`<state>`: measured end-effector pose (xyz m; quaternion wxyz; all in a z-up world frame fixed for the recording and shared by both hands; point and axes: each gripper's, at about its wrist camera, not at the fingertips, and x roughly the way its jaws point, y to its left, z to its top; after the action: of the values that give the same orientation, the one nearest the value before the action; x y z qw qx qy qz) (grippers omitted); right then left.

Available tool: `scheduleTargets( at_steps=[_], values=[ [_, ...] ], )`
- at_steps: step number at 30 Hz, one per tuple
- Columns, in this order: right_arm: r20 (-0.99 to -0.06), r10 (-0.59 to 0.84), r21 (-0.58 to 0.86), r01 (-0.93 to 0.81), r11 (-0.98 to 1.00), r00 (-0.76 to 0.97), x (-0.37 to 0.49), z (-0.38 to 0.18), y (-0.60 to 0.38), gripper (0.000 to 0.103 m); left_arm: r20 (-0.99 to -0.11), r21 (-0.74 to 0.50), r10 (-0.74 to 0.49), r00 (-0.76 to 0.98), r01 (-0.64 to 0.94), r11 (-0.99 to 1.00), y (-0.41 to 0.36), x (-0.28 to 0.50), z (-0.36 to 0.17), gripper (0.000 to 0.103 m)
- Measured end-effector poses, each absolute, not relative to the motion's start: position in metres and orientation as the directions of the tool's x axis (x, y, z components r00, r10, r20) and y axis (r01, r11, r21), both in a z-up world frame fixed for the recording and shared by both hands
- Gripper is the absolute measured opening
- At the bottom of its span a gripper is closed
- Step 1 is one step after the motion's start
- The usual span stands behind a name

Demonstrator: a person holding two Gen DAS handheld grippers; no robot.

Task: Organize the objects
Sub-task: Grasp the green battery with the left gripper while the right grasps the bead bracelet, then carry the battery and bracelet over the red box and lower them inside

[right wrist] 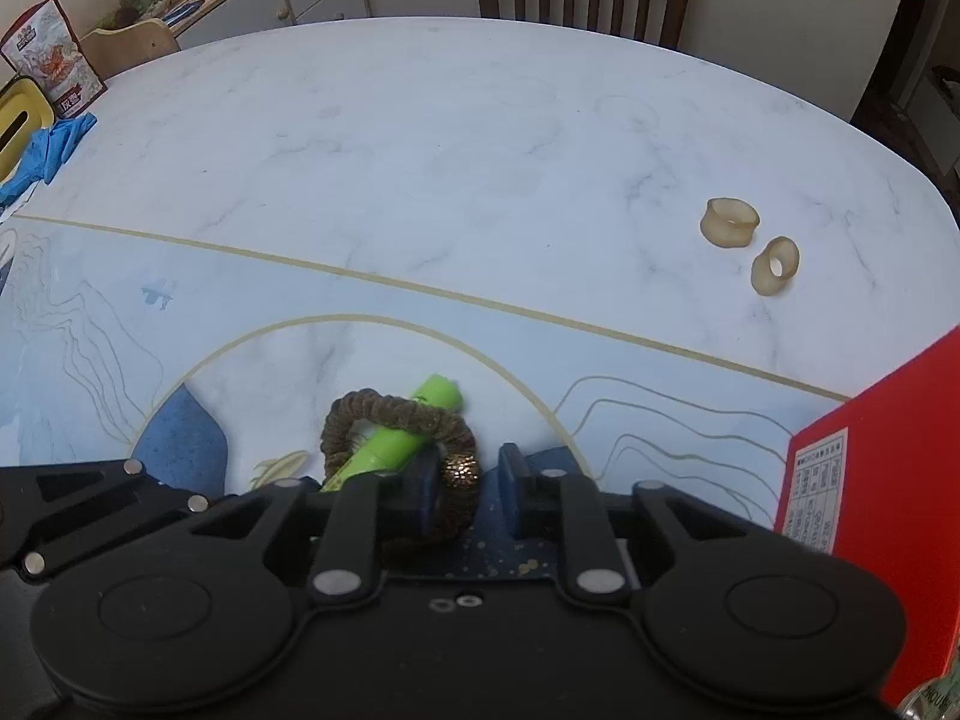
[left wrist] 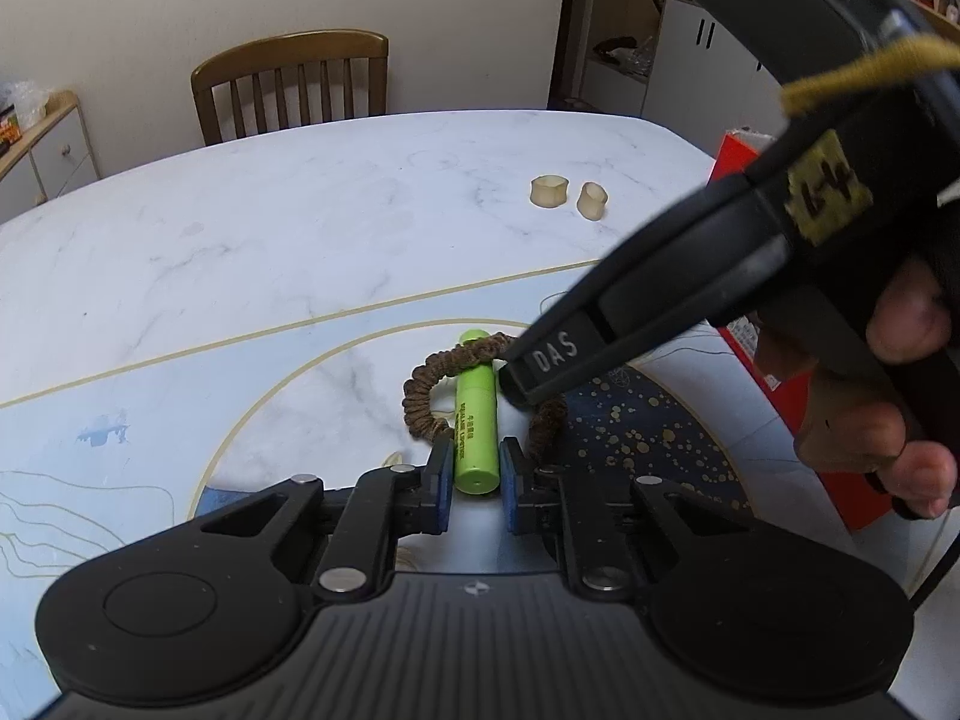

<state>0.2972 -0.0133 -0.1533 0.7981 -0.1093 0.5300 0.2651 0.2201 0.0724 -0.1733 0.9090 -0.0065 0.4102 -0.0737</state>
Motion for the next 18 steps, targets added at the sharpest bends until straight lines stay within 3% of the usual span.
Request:
scheduleTargets(
  at_steps=[9,18],
  values=[
    [-0.882,0.327,0.123,-0.504,0.855,0.339,0.284,-0.136,-0.027,0.013,-0.733,-0.173,-0.241,0.636,0.169,0.97,0.098,0.204,-0.15,0.015],
    [-0.848,0.392,0.206,-0.458,0.865,0.357,0.258,-0.103,-0.055,0.013,-0.722,-0.225,-0.248,0.646,0.12,0.967,0.117,0.189,-0.131,0.016]
  ],
)
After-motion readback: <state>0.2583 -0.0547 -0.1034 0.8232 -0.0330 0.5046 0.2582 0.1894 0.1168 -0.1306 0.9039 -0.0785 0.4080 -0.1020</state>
